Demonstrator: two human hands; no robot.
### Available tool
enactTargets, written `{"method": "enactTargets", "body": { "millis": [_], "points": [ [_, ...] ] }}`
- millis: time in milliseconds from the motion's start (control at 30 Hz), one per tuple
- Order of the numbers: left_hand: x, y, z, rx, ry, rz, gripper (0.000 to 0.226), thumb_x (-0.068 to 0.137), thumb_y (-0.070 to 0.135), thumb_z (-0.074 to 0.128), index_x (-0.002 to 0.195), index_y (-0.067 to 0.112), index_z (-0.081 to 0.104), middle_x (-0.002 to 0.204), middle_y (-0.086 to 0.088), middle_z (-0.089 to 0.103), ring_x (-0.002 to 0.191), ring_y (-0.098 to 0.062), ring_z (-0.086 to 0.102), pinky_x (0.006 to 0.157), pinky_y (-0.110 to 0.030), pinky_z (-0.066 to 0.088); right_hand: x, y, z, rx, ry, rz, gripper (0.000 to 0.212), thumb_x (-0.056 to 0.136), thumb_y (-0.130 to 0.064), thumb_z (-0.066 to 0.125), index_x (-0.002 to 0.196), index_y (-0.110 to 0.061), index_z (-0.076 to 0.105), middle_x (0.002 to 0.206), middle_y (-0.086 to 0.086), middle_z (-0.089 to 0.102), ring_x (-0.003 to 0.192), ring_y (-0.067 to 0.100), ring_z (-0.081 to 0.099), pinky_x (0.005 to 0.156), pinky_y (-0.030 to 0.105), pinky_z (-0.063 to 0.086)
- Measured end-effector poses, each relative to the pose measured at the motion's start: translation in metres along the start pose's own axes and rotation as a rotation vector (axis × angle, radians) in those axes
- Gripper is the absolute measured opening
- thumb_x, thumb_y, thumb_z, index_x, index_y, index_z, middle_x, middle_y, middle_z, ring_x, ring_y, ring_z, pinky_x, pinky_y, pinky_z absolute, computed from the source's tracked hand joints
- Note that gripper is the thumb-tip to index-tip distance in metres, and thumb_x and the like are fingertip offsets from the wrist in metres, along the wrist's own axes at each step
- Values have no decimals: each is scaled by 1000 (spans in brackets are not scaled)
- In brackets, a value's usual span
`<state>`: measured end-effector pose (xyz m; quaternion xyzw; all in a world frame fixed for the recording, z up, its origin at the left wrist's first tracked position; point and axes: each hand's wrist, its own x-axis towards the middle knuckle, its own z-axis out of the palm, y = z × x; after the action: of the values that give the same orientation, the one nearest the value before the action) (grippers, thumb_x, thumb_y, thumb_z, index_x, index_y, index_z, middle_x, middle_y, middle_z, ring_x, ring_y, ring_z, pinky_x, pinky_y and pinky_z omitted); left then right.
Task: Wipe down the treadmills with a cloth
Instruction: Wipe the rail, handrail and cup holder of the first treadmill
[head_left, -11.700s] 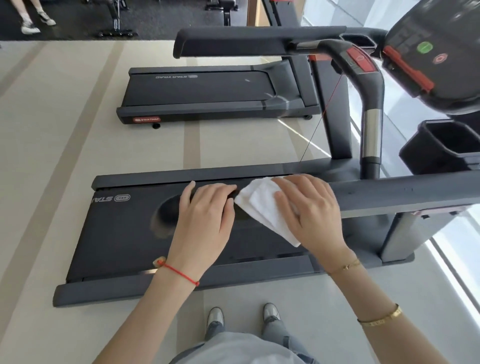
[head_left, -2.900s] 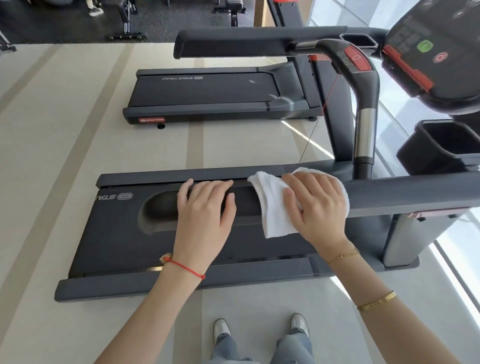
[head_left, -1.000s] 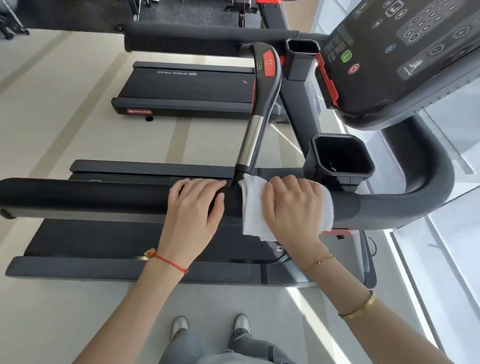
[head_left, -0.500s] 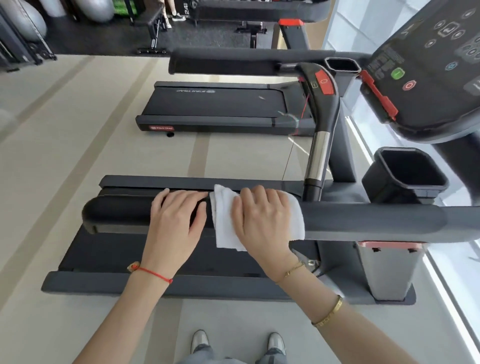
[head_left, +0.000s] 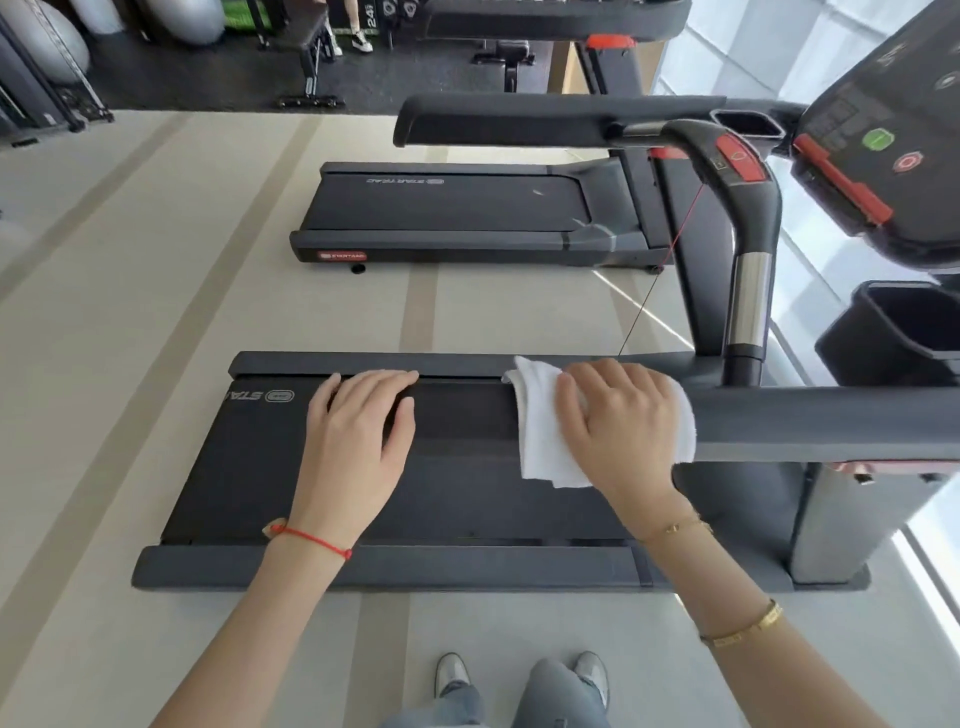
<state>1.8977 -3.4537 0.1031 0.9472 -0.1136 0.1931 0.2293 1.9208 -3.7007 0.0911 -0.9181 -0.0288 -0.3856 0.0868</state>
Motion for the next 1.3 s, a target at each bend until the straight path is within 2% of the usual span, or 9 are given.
{"method": "enactTargets", "body": {
  "millis": [167, 367, 500, 600, 800, 1000, 1067, 1200, 1300],
  "points": [
    [-3, -9, -5, -68, 10, -32, 28, 97, 11, 54, 123, 7, 63, 124, -4, 65, 120, -22, 57, 109, -40, 38, 6, -75, 16, 44, -37, -56, 39, 94, -23, 35, 56, -17, 42, 52, -2, 38, 52, 23, 32, 55, 35, 29],
    [-4, -18, -10, -133, -4, -52, 30, 97, 11, 53, 125, 9, 62, 125, -2, 64, 119, -19, 57, 107, -36, 41, 0, -62, 12, 45, -126, -270, 33, 101, -36, 40, 96, -17, 68, 74, -1, 59, 66, 24, 52, 65, 39, 43],
    [-6, -23, -13, -168, -11, -91, 32, 99, 17, 52, 129, 12, 61, 128, 0, 62, 122, -15, 54, 108, -33, 41, 6, -54, 7, 15, -63, -26, 39, 96, -25, 42, 60, -15, 53, 54, 0, 46, 50, 24, 39, 56, 39, 40],
    [-8, -27, -13, -186, -10, -94, 31, 99, 16, 51, 128, 12, 60, 128, 2, 62, 122, -14, 54, 106, -33, 42, 8, -97, 17, 18, -57, 7, 39, 92, -21, 42, 54, -15, 41, 50, 1, 38, 49, 24, 32, 54, 37, 34],
    [-8, -31, -10, -215, 4, -94, 30, 99, 13, 50, 127, 12, 60, 125, 2, 63, 119, -14, 55, 104, -29, 42, -3, -90, 15, 31, -115, -252, 29, 99, -30, 43, 94, -18, 68, 70, -1, 55, 64, 23, 48, 66, 37, 42],
    [-9, -33, -8, -214, 28, -91, 32, 99, 17, 49, 129, 12, 60, 127, 2, 62, 121, -12, 54, 106, -29, 42, 12, -79, 12, 14, -47, 60, 41, 92, -21, 43, 51, -16, 39, 48, 0, 38, 48, 24, 32, 53, 37, 36],
    [-9, -34, -7, -216, 33, -84, 30, 99, 16, 49, 127, 12, 61, 126, 2, 63, 119, -13, 55, 105, -28, 42, 6, -103, 17, 51, -62, 8, 37, 93, -21, 42, 57, -16, 47, 54, 0, 43, 53, 24, 35, 59, 36, 36],
    [-9, -35, -7, -235, 36, -76, 29, 99, 15, 49, 125, 14, 61, 124, 4, 63, 118, -12, 55, 103, -27, 43, -5, -96, 15, 69, -116, -243, 29, 100, -31, 45, 106, -17, 69, 83, 0, 63, 76, 25, 56, 79, 37, 45],
    [-10, -36, -7, -230, 32, -82, 31, 99, 17, 50, 128, 14, 61, 127, 4, 62, 121, -12, 55, 104, -33, 44, -4, -60, 5, 23, -119, -275, 31, 101, -33, 42, 103, -17, 69, 82, -1, 63, 75, 25, 56, 74, 38, 45]
  ]
}}
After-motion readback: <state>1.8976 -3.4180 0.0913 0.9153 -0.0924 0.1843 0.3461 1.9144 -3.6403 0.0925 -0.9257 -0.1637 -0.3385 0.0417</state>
